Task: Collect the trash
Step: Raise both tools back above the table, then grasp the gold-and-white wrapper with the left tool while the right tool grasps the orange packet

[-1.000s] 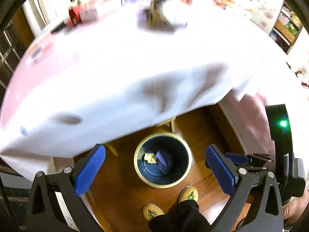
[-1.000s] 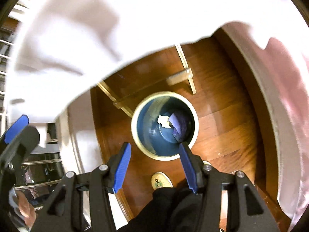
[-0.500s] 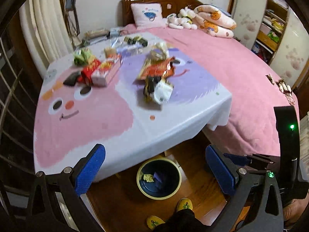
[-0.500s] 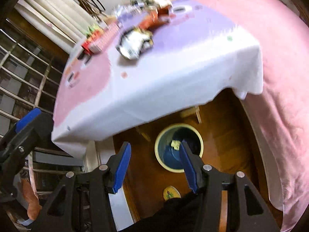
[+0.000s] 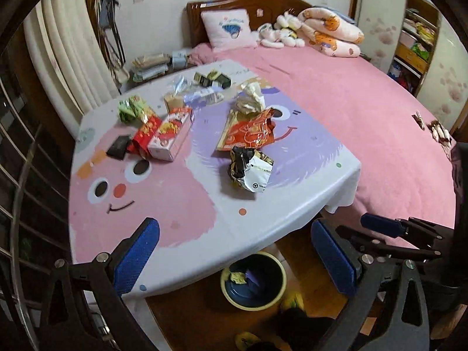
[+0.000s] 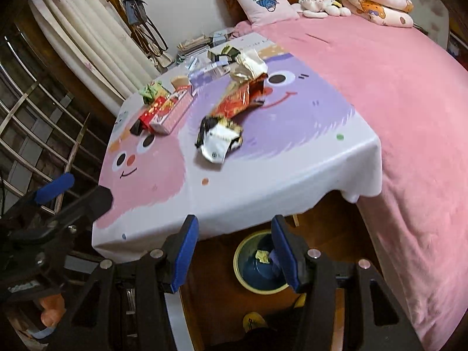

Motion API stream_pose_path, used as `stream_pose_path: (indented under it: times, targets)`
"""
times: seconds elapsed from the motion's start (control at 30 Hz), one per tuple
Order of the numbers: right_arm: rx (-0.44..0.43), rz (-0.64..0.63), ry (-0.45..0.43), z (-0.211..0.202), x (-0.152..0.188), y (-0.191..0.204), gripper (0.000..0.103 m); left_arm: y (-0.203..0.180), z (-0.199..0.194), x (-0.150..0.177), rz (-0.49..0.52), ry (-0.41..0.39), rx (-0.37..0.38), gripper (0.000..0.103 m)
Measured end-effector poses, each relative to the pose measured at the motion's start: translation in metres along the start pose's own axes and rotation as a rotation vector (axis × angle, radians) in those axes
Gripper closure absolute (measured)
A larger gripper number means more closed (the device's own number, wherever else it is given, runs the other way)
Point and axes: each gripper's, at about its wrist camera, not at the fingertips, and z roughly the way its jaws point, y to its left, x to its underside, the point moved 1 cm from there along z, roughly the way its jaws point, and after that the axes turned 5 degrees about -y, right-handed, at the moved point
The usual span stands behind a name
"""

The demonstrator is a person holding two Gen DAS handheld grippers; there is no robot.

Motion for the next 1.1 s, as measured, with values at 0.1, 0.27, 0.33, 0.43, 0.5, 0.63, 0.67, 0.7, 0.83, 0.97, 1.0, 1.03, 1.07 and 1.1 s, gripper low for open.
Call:
stream_pose_path:
  times: [0.1,0.27,0.33,0.43,0.5,0.63,0.67,0.7,0.83,0.97,1.0,1.03,1.07,1.1]
  targets:
    - [-0.012,0.002,0.009,0.013,-0.016,-0.009,0.051,0.0,0.024,-0.007,-0.028,0.038,0.015,0.001]
    - [-0.046,-0.002,0.042,0.048,-0.053,-0.032,0.051,-0.006,0.069,-0.028,-0.029,0.078,-0.007,0.001]
    - [-0.055,-0.012,0.066,0.062,-0.067,-0.04,0.051,-0.008,0.093,-0.039,-0.054,0.115,0.01,0.001]
    - [-0.087,-0.027,0.098,0.087,-0.099,-0.056,0.051,-0.007,0.131,-0.052,-0.113,0.168,0.013,0.001]
    - [-0.11,-0.03,0.119,0.104,-0.116,-0.065,0.051,-0.005,0.154,-0.057,-0.154,0.197,-0.001,0.003]
    - [-0.152,-0.03,0.161,0.134,-0.141,-0.076,0.05,0.001,0.19,-0.058,-0.217,0.26,-0.015,0.009]
    - [-0.168,-0.036,0.173,0.144,-0.148,-0.077,0.044,0.002,0.196,-0.058,-0.233,0.271,-0.017,0.009]
    - [-0.178,-0.04,0.178,0.149,-0.153,-0.078,0.037,0.004,0.203,-0.057,-0.258,0.279,-0.017,0.009]
    - [-0.227,-0.066,0.204,0.173,-0.171,-0.074,0.033,0.006,0.218,-0.055,-0.324,0.295,-0.01,0.01]
    - [-0.267,-0.053,0.233,0.194,-0.185,-0.069,0.033,0.002,0.231,-0.049,-0.349,0.327,0.016,0.025]
    - [-0.279,-0.05,0.235,0.199,-0.189,-0.068,0.032,0.001,0.234,-0.047,-0.364,0.339,0.032,0.03]
    - [-0.283,-0.051,0.236,0.203,-0.192,-0.067,0.032,0.0,0.235,-0.046,-0.376,0.345,0.04,0.032]
    - [-0.286,-0.056,0.235,0.208,-0.195,-0.065,0.031,0.0,0.236,-0.044,-0.385,0.345,0.04,0.033]
    - [-0.287,-0.063,0.236,0.212,-0.197,-0.062,0.031,0.0,0.236,-0.042,-0.396,0.344,0.039,0.034]
